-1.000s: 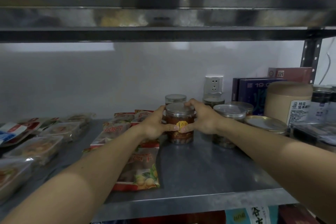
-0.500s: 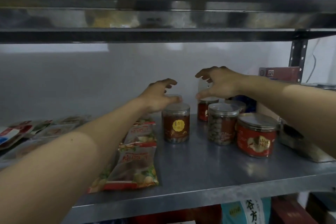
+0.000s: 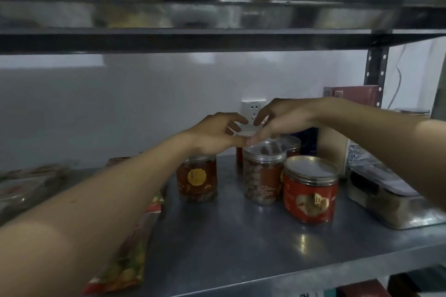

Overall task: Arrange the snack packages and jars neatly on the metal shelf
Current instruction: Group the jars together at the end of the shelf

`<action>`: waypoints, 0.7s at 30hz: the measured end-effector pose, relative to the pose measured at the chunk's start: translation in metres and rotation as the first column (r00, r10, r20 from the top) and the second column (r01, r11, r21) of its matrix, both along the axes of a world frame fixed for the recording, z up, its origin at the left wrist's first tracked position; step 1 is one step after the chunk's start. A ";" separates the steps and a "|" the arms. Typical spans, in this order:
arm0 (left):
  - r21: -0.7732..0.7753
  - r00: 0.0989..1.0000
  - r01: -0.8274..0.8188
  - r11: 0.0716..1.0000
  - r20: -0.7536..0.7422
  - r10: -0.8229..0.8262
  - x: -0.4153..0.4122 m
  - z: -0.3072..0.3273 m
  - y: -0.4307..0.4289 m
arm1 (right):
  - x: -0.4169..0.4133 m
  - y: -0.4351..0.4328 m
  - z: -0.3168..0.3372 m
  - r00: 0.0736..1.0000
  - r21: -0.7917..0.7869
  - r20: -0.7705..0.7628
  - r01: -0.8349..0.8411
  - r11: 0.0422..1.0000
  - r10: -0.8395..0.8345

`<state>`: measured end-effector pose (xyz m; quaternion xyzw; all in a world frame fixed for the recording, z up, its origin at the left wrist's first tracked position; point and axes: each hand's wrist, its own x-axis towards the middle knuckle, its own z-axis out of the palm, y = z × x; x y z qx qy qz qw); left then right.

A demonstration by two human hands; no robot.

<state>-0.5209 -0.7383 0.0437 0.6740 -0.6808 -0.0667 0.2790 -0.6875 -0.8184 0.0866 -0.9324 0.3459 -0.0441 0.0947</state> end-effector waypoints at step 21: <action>-0.191 0.978 0.012 0.982 -0.204 -0.051 -0.018 -0.015 0.042 | -0.010 0.030 -0.028 0.886 -0.002 0.459 0.073 0.997 -0.064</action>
